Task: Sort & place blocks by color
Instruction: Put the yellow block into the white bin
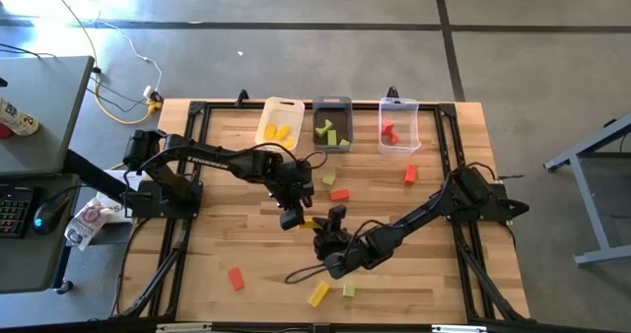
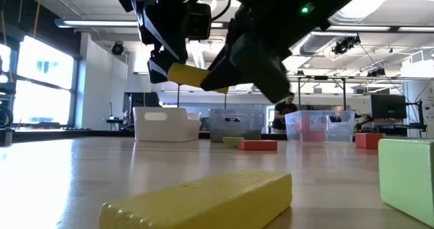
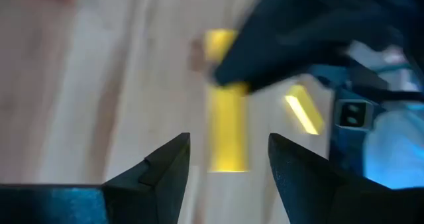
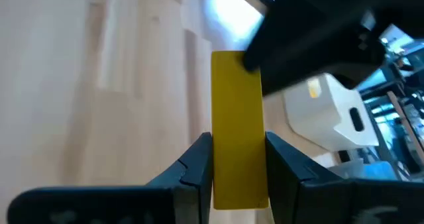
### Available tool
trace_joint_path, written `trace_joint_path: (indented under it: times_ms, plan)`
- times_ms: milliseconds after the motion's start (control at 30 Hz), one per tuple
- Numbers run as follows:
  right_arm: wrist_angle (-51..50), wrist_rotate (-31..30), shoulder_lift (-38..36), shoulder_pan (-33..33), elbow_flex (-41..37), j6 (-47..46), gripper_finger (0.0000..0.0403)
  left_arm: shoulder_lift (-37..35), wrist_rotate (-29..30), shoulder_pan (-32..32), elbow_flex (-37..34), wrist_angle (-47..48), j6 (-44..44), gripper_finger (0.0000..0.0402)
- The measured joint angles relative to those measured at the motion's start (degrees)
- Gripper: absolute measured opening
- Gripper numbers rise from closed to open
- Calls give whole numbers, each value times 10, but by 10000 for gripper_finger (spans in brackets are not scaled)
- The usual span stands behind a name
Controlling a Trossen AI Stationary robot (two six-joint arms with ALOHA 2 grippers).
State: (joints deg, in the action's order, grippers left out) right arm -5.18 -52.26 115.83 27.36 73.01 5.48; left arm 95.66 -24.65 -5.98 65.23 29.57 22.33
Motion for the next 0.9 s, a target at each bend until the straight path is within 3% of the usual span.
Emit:
trace_joint_path:
  times_ms: [400, 900]
  plan:
    - [55, -41, 0, -7, 0, 52, 81, 0, -6, 0, 0, -11, -20, 165]
    - [55, -33, 0, -7, 0, 69, 82, 0, -4, -1, 0, -10, -39, 47]
